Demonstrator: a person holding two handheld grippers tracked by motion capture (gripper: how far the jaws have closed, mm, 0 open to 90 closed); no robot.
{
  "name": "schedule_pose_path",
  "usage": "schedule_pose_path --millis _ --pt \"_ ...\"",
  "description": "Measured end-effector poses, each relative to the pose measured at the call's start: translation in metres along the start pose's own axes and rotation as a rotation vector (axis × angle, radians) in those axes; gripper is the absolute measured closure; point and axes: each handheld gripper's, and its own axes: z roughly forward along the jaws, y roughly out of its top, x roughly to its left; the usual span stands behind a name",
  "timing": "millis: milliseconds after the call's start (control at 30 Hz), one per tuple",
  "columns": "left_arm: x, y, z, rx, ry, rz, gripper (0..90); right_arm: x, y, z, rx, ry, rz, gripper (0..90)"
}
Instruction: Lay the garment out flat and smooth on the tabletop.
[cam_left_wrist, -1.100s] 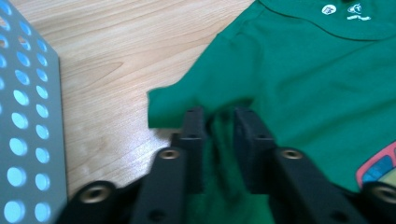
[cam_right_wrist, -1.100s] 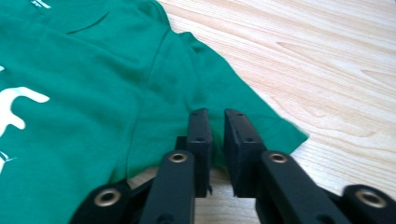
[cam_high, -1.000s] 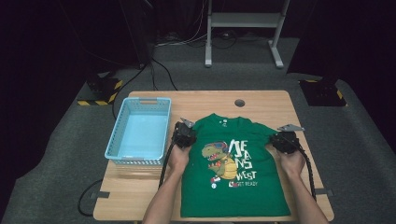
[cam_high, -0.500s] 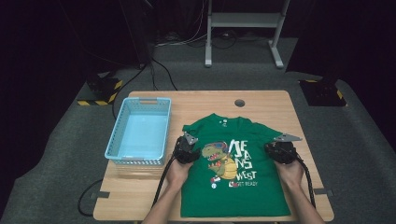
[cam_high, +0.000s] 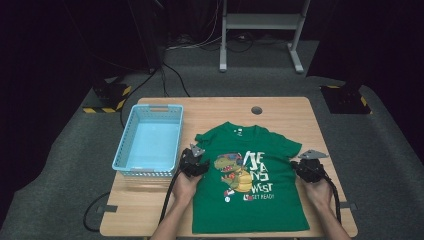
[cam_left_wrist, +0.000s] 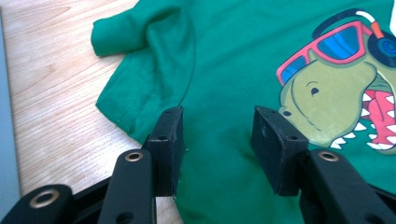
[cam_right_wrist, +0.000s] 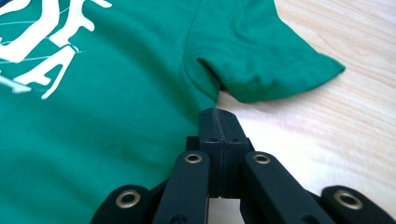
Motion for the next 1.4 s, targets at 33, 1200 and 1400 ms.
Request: schedule_pose_path --millis 33,1200,1400 --pt "-0.001 0.001 0.0 0.008 0.005 0.002 53.6 0.001 0.0 -0.001 0.0 -0.002 -0.006 90.0" --pt "-0.009 0.013 0.007 0.042 -0.06 0.047 57.9 0.02 0.023 0.017 -0.044 0.035 -0.008 74.1" --pt "0.002 0.021 0.015 0.038 -0.04 0.038 78.8 0.021 0.029 0.03 -0.021 0.029 -0.018 89.5"
